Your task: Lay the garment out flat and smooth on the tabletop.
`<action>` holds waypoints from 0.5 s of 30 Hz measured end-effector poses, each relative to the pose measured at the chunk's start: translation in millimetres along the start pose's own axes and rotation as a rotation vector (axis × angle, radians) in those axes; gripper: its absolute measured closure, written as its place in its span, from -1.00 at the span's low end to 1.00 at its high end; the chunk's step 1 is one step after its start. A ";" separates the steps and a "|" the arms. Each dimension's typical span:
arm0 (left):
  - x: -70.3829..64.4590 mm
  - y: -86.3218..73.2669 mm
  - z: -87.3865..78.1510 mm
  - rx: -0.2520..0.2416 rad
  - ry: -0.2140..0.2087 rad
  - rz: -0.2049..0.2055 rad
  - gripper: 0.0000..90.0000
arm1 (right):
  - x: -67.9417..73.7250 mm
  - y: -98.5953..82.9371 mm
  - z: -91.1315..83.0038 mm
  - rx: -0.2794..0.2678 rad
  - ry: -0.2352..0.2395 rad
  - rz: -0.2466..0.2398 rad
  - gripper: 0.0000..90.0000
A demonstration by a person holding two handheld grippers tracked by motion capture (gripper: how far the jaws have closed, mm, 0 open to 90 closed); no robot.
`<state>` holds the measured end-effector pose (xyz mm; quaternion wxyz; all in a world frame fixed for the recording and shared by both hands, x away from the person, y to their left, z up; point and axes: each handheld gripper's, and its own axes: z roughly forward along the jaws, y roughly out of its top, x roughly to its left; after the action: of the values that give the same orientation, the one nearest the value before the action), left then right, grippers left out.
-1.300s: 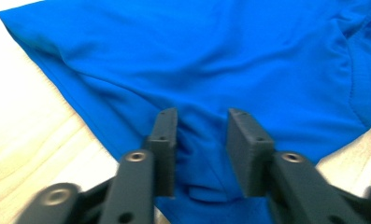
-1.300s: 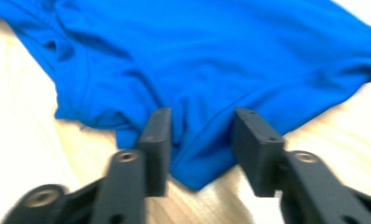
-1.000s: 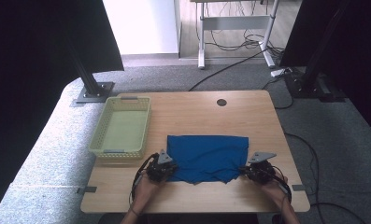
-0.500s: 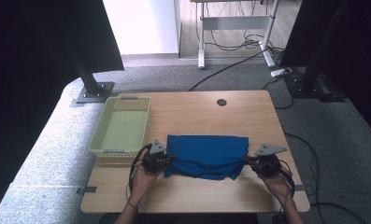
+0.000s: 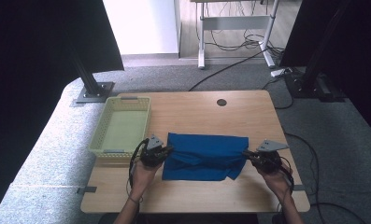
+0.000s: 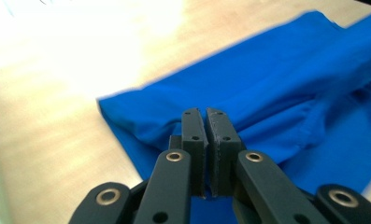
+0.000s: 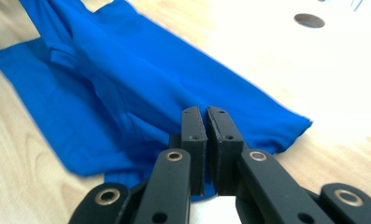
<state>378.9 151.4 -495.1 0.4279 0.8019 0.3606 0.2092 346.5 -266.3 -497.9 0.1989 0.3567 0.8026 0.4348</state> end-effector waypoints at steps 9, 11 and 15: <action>11.3 -17.2 41.2 0.078 0.012 -0.048 0.91 | -17.8 -8.8 34.8 0.077 -0.002 0.063 0.89; 12.7 -21.8 48.3 0.104 0.014 -0.051 0.91 | -20.7 -13.4 43.3 0.100 0.006 0.075 0.89; 13.1 -27.2 55.2 0.128 0.010 -0.053 0.89 | -23.2 -20.8 55.6 0.139 0.025 0.090 0.89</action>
<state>412.1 141.9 -547.7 0.3794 0.8168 0.3964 0.1782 388.6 -260.2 -545.3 0.1439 0.3998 0.8165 0.3909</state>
